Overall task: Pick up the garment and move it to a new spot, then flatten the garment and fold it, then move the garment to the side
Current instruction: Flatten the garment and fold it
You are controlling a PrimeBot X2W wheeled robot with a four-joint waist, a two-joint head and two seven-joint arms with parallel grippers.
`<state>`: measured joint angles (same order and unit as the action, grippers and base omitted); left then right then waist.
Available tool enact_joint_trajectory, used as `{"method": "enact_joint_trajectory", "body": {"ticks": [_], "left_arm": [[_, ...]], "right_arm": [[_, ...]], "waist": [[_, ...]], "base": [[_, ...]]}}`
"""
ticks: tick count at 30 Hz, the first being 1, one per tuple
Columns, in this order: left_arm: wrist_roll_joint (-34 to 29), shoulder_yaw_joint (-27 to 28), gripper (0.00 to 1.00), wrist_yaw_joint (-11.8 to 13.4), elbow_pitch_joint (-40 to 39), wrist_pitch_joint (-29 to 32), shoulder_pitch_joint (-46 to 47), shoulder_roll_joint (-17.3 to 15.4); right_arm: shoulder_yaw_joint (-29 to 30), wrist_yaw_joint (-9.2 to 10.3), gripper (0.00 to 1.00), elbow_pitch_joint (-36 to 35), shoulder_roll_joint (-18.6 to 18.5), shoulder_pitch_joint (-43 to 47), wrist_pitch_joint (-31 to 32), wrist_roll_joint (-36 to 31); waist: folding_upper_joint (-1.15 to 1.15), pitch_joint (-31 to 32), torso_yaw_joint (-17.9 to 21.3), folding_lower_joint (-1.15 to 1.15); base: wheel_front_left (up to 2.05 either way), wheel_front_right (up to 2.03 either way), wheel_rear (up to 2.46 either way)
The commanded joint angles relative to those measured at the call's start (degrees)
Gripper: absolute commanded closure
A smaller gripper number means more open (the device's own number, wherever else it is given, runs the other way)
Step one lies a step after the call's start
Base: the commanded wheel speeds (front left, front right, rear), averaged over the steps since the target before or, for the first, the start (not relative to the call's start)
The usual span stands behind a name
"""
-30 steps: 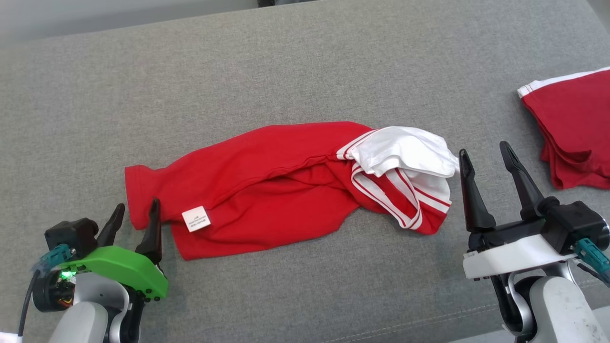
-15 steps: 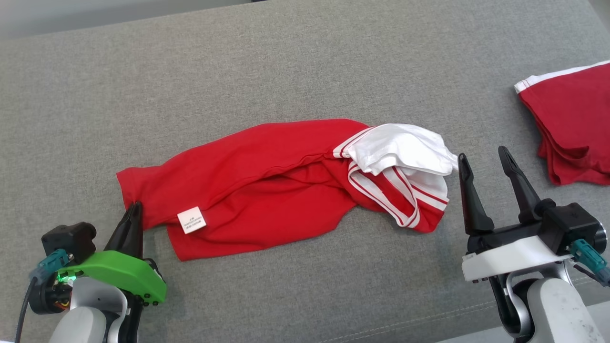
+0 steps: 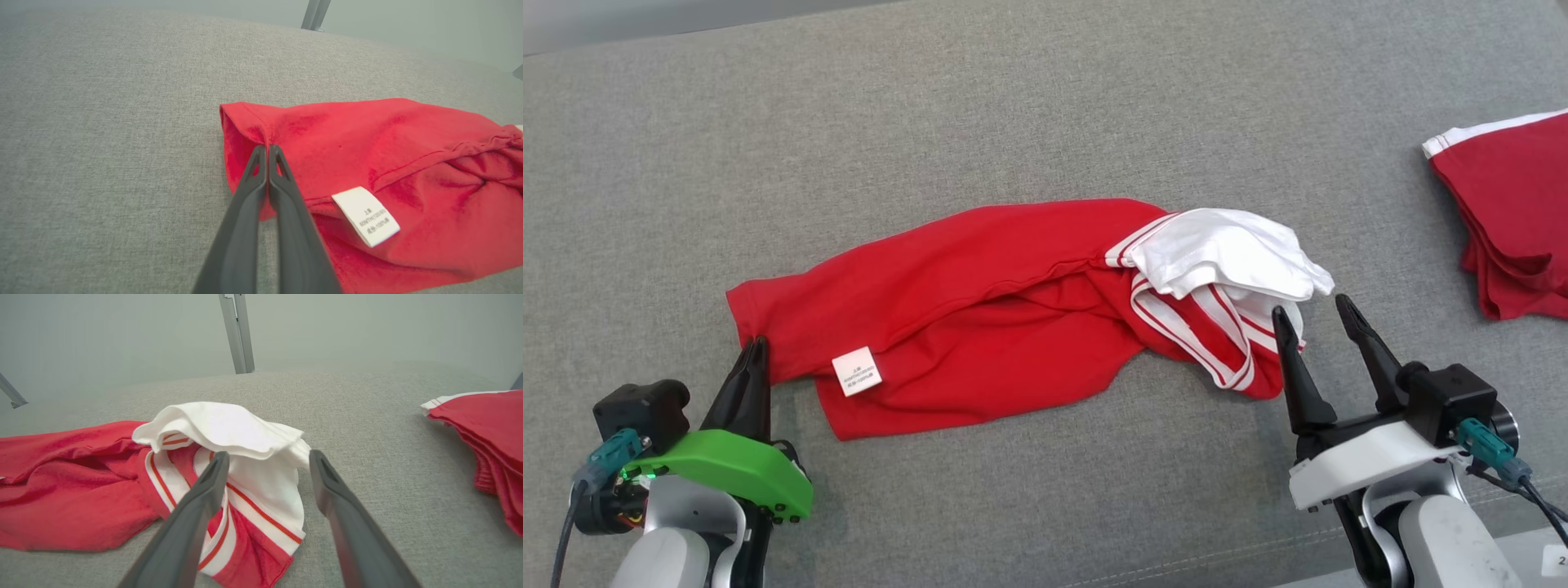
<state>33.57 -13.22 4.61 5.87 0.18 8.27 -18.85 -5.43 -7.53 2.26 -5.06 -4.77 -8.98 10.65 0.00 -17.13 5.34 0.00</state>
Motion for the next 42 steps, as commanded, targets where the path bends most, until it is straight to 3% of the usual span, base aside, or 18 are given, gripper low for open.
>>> {"method": "enact_joint_trajectory", "body": {"ticks": [1, 9, 11, 12, 13, 14, 15, 20, 33, 42], "left_arm": [[-0.1, 0.0, 1.0, 0.2, -0.1, 0.1, 0.2, -0.1], [0.1, -0.7, 1.0, -0.1, 0.2, -0.1, 1.1, 0.2], [0.2, -0.9, 1.0, -0.2, 0.3, -0.2, 1.4, 0.3], [0.3, -1.0, 1.0, -0.3, 0.4, -0.3, 1.5, 0.4], [0.3, -1.0, 1.0, -0.3, 0.4, -0.2, 1.6, 0.4], [0.4, -1.0, 1.0, -0.3, 0.5, -0.3, 1.6, 0.4], [0.4, -1.1, 1.0, -0.3, 0.5, -0.4, 1.6, 0.5], [0.4, -1.0, 1.0, -0.3, 0.4, -1.1, 1.7, 0.4], [-3.8, 0.8, 1.0, 1.4, -8.5, -6.3, 5.8, -1.9], [-7.4, 3.5, 1.0, 2.4, -19.7, -5.1, 13.8, -6.7]], "right_arm": [[-0.1, 0.09, 0.0, 0.4, -0.2, -1.0, -0.3, 0.2], [-0.8, 0.09, 0.0, 5.0, -0.7, -4.9, -1.2, 0.5], [-0.7, 0.09, 0.26, 6.1, -1.0, -5.8, -1.6, 0.4], [-0.6, 0.09, 0.53, 6.6, -1.1, -6.2, -1.8, 0.2], [-0.6, 0.09, 0.63, 6.9, -1.0, -6.5, -1.8, 0.3], [-0.5, 0.08, 0.85, 7.2, -1.0, -6.8, -1.9, 0.5], [-0.4, 0.09, 1.0, 7.4, -1.2, -7.0, -2.0, 0.6], [-0.1, 0.09, 1.0, 7.2, -1.5, -7.6, -2.4, 0.4], [2.1, 0.09, 1.0, -3.5, -5.6, -12.2, -0.6, -0.8], [7.7, 0.09, 1.0, -15.0, -11.2, -21.8, 2.9, -2.1]], "waist": [[0.0, -0.2, -0.1, 0.0], [0.0, -0.8, -1.2, 0.0], [0.0, -1.0, -1.5, 0.0], [0.0, -1.0, -1.6, 0.0], [0.0, -1.0, -1.6, 0.0], [0.0, -1.1, -1.7, 0.0], [0.0, -1.1, -1.8, 0.0], [0.0, -1.2, -1.8, 0.0], [0.0, 0.1, -1.1, 0.0], [0.0, 1.7, -0.8, 0.0]], "base": [[0.0, 0.0, 0.0], [0.0, 0.0, 0.0], [0.0, 0.0, 0.0], [0.0, 0.0, 0.0], [0.0, 0.0, 0.0], [0.0, 0.0, 0.0], [0.0, 0.0, 0.0], [0.0, 0.0, 0.0], [0.0, 0.0, 0.0], [0.0, 0.0, 0.0]]}}
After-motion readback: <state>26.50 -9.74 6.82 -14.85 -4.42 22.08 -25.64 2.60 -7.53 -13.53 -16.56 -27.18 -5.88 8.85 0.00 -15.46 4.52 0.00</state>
